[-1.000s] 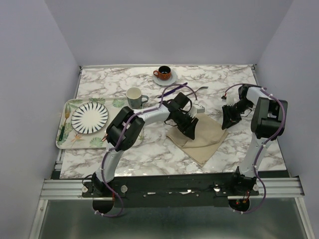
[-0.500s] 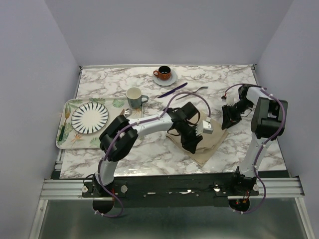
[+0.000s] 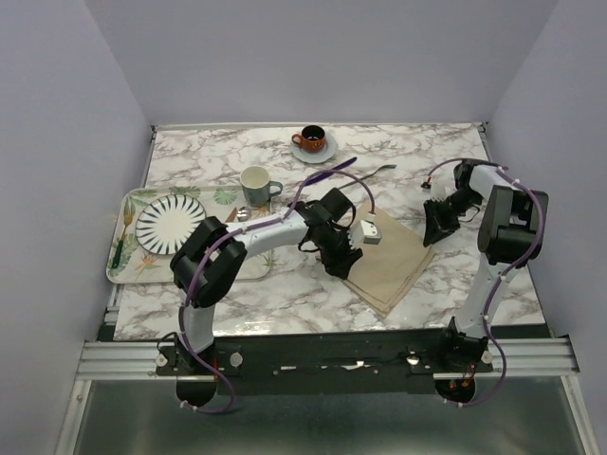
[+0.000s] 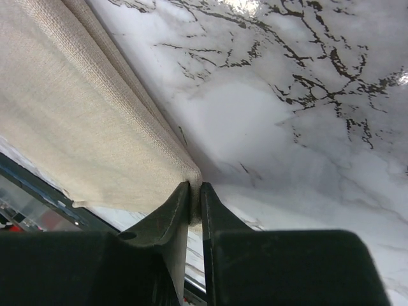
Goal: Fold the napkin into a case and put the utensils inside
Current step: Fold the rectangle-folded napkin at the center of the board.
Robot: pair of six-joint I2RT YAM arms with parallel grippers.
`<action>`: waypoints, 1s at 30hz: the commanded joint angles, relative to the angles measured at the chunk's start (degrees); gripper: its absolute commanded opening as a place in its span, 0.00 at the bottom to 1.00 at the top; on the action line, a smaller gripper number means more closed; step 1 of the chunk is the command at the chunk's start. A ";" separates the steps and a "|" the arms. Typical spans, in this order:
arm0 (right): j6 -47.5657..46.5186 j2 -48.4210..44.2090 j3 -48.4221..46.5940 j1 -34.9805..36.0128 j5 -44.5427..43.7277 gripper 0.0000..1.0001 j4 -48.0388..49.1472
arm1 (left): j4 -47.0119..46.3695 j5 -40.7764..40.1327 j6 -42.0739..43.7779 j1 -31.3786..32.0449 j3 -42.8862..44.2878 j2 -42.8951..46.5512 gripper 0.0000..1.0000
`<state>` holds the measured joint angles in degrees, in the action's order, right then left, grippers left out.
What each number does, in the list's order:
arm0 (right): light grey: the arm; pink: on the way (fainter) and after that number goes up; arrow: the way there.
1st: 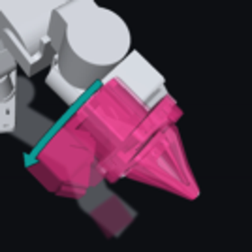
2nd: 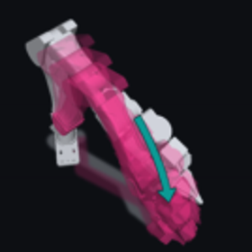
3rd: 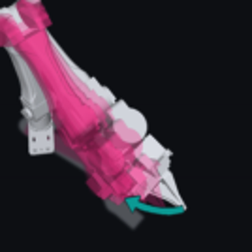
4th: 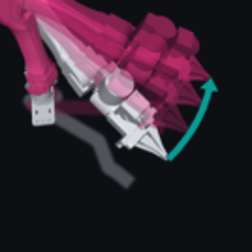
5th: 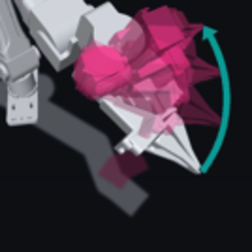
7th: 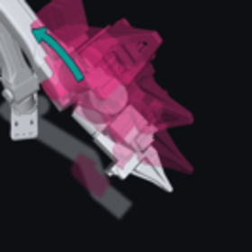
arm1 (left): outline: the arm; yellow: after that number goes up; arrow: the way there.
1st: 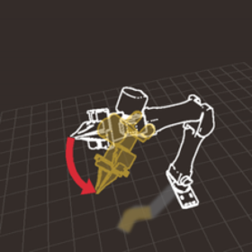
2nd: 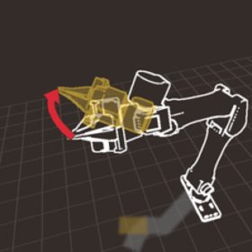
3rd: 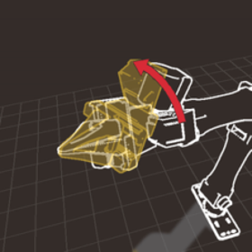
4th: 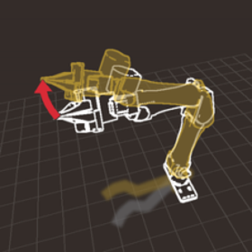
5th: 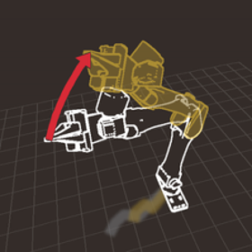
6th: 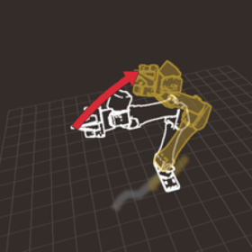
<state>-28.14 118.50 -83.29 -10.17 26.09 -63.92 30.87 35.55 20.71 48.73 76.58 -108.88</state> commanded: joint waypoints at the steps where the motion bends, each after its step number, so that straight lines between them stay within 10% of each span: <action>1: -1.21 -1.78 1.36 0.24 0.28 0.18 -0.68 | -2.05 -9.26 -0.58 -2.48 1.99 -3.08 0.49; 15: -0.33 -4.85 0.67 -1.33 7.92 0.44 -4.27 | 0.77 -13.59 -0.05 -11.64 8.86 -7.93 0.42; 30: 0.80 -2.40 9.19 -4.94 8.02 0.28 -0.51 | -11.89 -19.46 -17.19 7.59 12.37 -4.58 0.57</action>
<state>-28.45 114.76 -75.90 -15.00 32.86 -67.07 22.98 21.67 9.74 53.49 85.82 -111.20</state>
